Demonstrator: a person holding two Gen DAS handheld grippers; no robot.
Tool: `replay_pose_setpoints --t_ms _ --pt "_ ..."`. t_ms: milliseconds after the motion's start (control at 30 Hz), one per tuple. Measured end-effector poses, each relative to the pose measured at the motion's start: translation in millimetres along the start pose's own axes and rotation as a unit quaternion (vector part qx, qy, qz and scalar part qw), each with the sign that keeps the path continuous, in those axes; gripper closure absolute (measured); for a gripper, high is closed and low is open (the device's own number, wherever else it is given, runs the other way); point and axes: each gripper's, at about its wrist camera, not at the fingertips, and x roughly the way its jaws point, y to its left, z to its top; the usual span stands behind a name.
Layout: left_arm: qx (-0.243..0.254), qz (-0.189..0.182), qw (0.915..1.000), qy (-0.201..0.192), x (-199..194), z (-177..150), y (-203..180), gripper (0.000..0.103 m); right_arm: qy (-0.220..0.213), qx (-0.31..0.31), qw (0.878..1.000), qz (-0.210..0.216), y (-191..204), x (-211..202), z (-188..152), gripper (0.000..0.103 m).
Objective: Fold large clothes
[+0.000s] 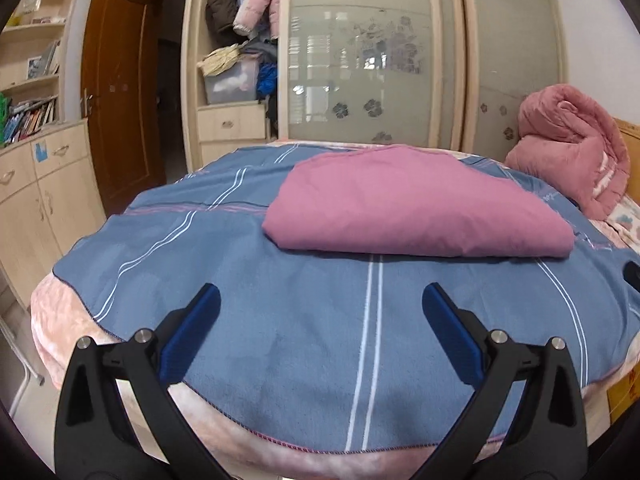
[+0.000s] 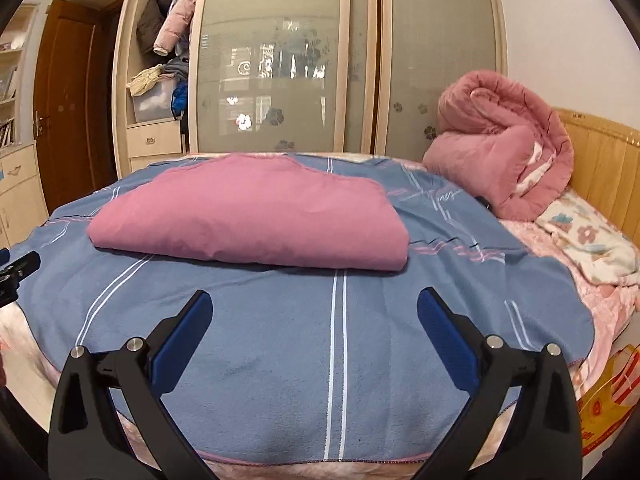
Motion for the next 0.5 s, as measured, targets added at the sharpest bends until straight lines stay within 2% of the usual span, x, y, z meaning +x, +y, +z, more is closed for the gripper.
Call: replay_pose_setpoints --t_ms 233,500 --pt "0.015 0.009 0.9998 0.012 4.2 -8.4 -1.2 0.002 -0.017 0.003 1.000 -0.008 -3.0 7.0 1.4 0.001" --pt "0.021 0.009 0.9996 0.015 5.1 -7.5 -0.8 0.002 -0.016 0.004 1.000 -0.006 -2.8 11.0 2.4 0.001"
